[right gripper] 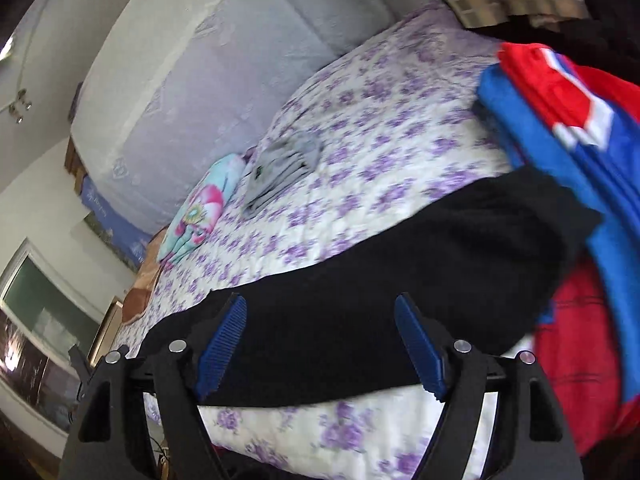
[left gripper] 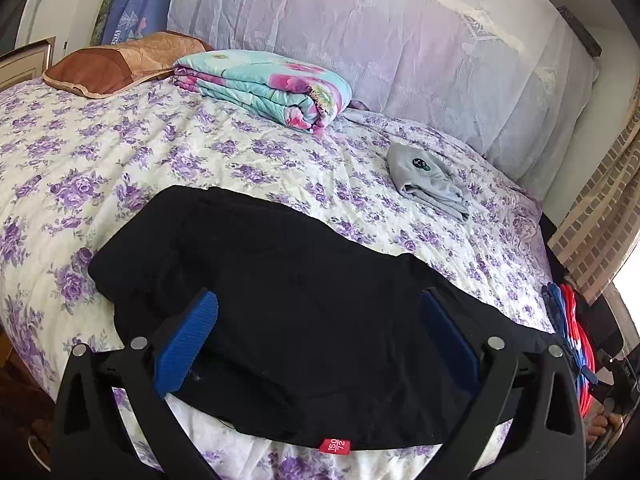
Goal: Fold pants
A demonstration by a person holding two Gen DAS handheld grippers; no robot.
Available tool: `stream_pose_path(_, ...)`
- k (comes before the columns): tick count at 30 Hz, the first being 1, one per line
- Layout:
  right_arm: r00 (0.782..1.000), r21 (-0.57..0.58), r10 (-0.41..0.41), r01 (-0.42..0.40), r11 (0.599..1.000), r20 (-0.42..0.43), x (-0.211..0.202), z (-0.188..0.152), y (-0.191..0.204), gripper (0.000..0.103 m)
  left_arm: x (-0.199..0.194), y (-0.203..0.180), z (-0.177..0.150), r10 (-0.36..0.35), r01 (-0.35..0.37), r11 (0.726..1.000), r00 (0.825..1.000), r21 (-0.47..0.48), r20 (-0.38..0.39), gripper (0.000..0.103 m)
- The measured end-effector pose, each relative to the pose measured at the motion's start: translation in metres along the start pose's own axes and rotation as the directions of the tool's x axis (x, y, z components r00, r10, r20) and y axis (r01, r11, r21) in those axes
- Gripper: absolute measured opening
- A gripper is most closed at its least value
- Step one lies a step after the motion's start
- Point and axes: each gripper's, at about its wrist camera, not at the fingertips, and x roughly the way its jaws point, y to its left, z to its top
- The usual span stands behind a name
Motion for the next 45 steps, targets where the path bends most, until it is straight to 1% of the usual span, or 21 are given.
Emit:
stream_pose_path(3, 1.0, 0.111, -0.019, 0.02, 0.994, -0.009, -0.004, 0.013, -0.038, 0.078, -0.001, -0.007, -0.002, -0.003, 0.003, 1.0, 1.0, -0.006, -0.025, 0.098)
stream_pose_path(5, 0.998, 0.153, -0.061, 0.062, 0.986, -0.015, -0.002, 0.015, -0.056, 0.078, -0.003, -0.012, -0.005, -0.001, 0.001, 1.0, 0.999, -0.005, -0.036, 0.098)
stream_pose_path(7, 0.997, 0.189, -0.061, 0.069, 0.98, -0.047, 0.006, 0.014, -0.07, 0.078, -0.006, -0.016, -0.008, 0.002, -0.001, 1.0, 0.999, 0.008, -0.038, 0.098)
stream_pose_path(11, 0.998, 0.252, -0.033, 0.047, 0.967, -0.06, 0.018, 0.009, -0.088, 0.078, -0.01, -0.019, -0.01, 0.006, -0.005, 1.0, 0.999, 0.016, -0.035, 0.098)
stream_pose_path(15, 1.0, 0.27, 0.014, -0.015, 0.963, 0.008, 0.02, 0.006, -0.095, 0.077, -0.008, -0.016, -0.01, 0.006, -0.006, 1.0, 0.999, 0.01, -0.042, 0.098)
stream_pose_path(17, 0.998, 0.278, 0.029, -0.043, 0.96, 0.052, 0.022, 0.006, -0.097, 0.069, -0.004, -0.014, -0.01, 0.009, -0.009, 1.0, 0.999, 0.004, -0.054, 0.098)
stream_pose_path(18, 0.997, 0.281, 0.033, -0.05, 0.958, 0.067, 0.025, 0.005, -0.099, 0.06, -0.002, -0.013, -0.01, 0.009, -0.009, 1.0, 0.998, 0.001, -0.06, 0.098)
stream_pose_path(19, 0.997, 0.284, 0.034, -0.054, 0.957, 0.075, 0.029, 0.004, -0.101, 0.048, -0.001, -0.012, -0.01, 0.008, -0.008, 1.0, 0.998, -0.003, -0.064, 0.098)
stream_pose_path(20, 0.996, 0.285, 0.031, -0.054, 0.957, 0.086, 0.032, 0.002, -0.104, 0.043, 0.0, -0.01, -0.01, 0.007, -0.008, 1.0, 0.998, -0.006, -0.067, 0.098)
stream_pose_path(22, 0.993, 0.287, 0.035, -0.065, 0.956, 0.109, 0.037, 0.001, -0.107, 0.018, -0.001, -0.008, -0.009, 0.01, -0.011, 1.0, 0.998, -0.012, -0.064, 0.098)
stream_pose_path(23, 0.991, 0.291, 0.048, -0.083, 0.953, 0.127, 0.036, -0.001, -0.109, 0.016, -0.003, -0.006, -0.008, 0.011, -0.012, 1.0, 0.998, -0.015, -0.059, 0.098)
stream_pose_path(25, 0.986, 0.245, 0.037, -0.077, 0.966, 0.165, 0.031, 0.001, -0.098, 0.013, -0.009, -0.003, -0.005, 0.016, -0.017, 1.0, 0.999, -0.021, -0.043, 0.098)
stream_pose_path(28, 0.974, 0.047, -0.019, 0.008, 0.999, 0.225, 0.014, 0.005, -0.049, 0.012, -0.019, 0.006, 0.002, 0.029, -0.029, 0.999, 1.0, -0.037, -0.012, 0.098)
stream_pose_path(30, 0.964, -0.096, -0.034, 0.061, 0.994, 0.263, 0.007, 0.004, -0.006, 0.012, -0.025, 0.014, 0.007, 0.04, -0.039, 0.998, 0.999, -0.055, 0.008, 0.098)
stream_pose_path(31, 0.96, -0.172, -0.032, 0.082, 0.982, 0.277, 0.006, 0.003, 0.019, 0.012, -0.028, 0.018, 0.009, 0.044, -0.043, 0.997, 0.999, -0.069, 0.017, 0.098)
stream_pose_path(33, 0.959, -0.304, -0.013, 0.102, 0.947, 0.282, 0.014, -0.001, 0.066, 0.012, -0.034, 0.026, 0.013, 0.045, -0.042, 0.995, 0.999, -0.095, 0.029, 0.098)
stream_pose_path(36, 0.972, -0.512, -0.001, 0.126, 0.85, 0.237, 0.044, -0.017, 0.142, 0.012, -0.041, 0.036, 0.016, 0.047, -0.041, 0.992, 0.998, -0.116, 0.049, 0.098)
stream_pose_path(38, 0.979, -0.641, -0.013, 0.145, 0.753, 0.205, 0.069, -0.04, 0.188, 0.011, -0.047, 0.041, 0.018, 0.049, -0.04, 0.991, 0.997, -0.126, 0.063, 0.098)
stream_pose_path(41, 0.991, -0.793, -0.05, 0.127, 0.596, 0.121, 0.12, -0.088, 0.239, 0.009, -0.052, 0.048, 0.02, 0.044, -0.033, 0.989, 0.996, -0.143, 0.076, 0.098)
stream_pose_path(43, 0.991, -0.862, -0.105, 0.125, 0.491, 0.084, 0.153, -0.125, 0.255, 0.008, -0.054, 0.051, 0.02, 0.041, -0.029, 0.989, 0.996, -0.148, 0.08, 0.098)
stream_pose_path(45, 0.982, -0.917, -0.182, 0.119, 0.38, 0.052, 0.185, -0.162, 0.259, 0.009, -0.054, 0.053, 0.019, 0.042, -0.03, 0.988, 0.996, -0.151, 0.08, 0.098)
